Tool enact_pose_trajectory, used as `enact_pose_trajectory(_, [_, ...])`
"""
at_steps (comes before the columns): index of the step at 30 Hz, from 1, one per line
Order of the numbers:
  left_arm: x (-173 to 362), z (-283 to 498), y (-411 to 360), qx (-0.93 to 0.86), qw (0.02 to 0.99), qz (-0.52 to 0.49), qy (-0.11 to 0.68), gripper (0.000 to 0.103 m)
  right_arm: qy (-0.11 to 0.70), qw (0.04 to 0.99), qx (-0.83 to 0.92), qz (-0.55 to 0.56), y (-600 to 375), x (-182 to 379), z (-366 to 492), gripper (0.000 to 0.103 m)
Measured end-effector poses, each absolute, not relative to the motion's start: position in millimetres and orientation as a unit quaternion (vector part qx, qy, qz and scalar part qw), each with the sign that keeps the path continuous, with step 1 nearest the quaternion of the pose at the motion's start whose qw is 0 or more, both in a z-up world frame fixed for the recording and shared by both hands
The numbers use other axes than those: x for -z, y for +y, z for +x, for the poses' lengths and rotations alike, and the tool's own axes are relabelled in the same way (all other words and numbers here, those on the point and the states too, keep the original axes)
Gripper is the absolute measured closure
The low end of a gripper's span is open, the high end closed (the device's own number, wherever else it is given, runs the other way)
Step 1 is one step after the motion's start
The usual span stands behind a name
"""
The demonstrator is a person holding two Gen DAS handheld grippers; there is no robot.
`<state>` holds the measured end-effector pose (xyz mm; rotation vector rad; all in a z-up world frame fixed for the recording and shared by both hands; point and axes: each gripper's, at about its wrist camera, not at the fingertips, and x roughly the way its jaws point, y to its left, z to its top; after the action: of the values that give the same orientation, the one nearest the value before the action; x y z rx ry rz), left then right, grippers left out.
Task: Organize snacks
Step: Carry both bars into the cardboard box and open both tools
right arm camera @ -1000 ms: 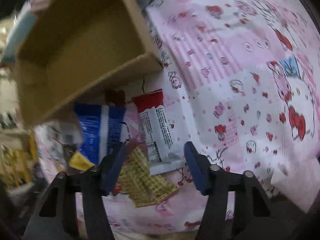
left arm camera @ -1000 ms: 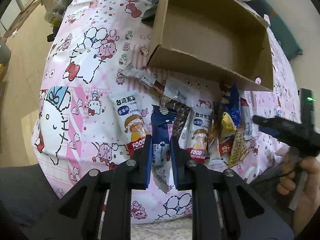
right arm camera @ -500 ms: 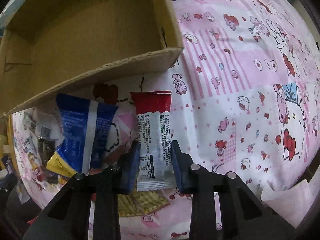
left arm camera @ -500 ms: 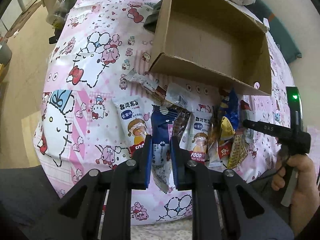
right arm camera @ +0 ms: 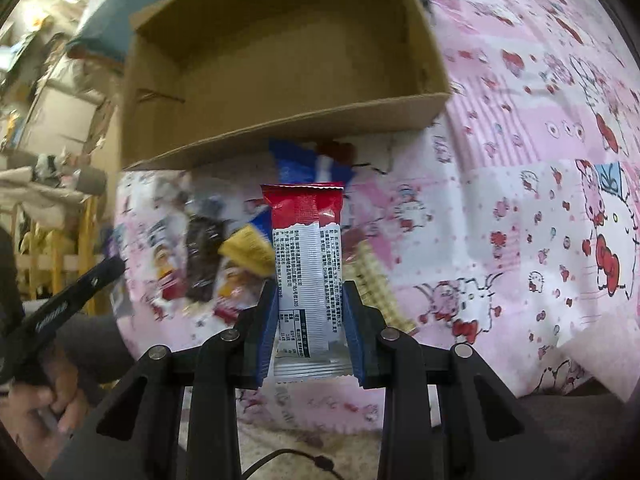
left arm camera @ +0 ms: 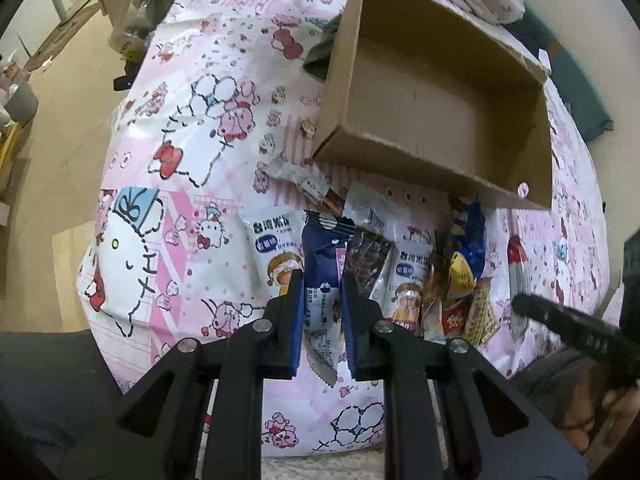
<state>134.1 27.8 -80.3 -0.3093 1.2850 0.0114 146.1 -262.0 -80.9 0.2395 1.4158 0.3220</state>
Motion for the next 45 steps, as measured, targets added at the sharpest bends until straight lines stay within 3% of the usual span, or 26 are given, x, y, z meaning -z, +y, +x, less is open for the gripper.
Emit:
enact_pose_trajectory(12, [23.2, 196.0, 25.9, -0.003, 0.839, -0.129, 0.528, 0.089, 0.549, 0.797, -0.186, 0.170, -255.8, 41.9, 172.8, 0.070])
enact_pose_trajectory(22, [6.8, 250.6, -7.2, 0.026, 0.861, -0.085, 0.501, 0.089, 0.501, 0.827, -0.167, 0.193, -258.6, 32.4, 224.3, 0.070])
enact_pose_trajectory(45, [71.7, 283.6, -43.8, 0.050, 0.873, -0.029, 0.485, 0.087, 0.497, 0.852, -0.109, 0.124, -254.2, 88.9, 260.7, 0.070])
